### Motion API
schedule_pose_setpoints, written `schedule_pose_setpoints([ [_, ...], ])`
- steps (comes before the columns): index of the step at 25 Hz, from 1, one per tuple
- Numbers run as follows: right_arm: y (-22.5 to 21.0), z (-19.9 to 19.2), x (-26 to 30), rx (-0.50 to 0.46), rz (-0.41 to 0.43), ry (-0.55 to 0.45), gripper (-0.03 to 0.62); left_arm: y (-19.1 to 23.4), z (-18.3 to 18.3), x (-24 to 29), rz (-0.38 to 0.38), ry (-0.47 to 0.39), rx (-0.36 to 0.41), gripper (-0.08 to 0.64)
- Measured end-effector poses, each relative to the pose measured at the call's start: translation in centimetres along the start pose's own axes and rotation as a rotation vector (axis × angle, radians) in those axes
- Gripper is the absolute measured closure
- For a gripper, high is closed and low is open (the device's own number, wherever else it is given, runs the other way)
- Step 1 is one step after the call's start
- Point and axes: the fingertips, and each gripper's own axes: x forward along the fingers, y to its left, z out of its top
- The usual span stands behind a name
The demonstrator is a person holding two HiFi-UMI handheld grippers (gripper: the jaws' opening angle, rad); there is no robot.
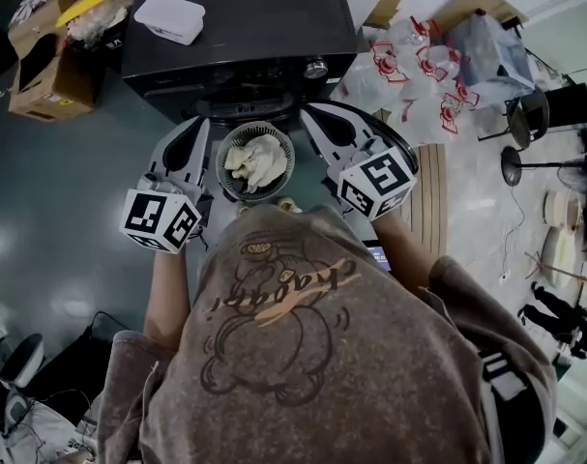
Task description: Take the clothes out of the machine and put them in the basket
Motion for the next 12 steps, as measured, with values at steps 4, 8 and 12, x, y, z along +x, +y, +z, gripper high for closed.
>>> schedule_pose_setpoints([
  [4,0.0,-0.1,0.1,0.005,0.015,0.014,0.597,0.0,-0.2,-0.2,0.014,0.002,-0.014,0.555],
  [8,0.0,-0.2,0.2,-0.004,0.03,0.025,0.597,0.2,-0.5,-0.7,0.037,0.005,-0.018,0.555],
  [12,0.0,-0.4,0.2,-0.014,0.03,0.029,0.597,0.4,-1.0,-1.2,0.051,0.006,-0.023,0.555],
])
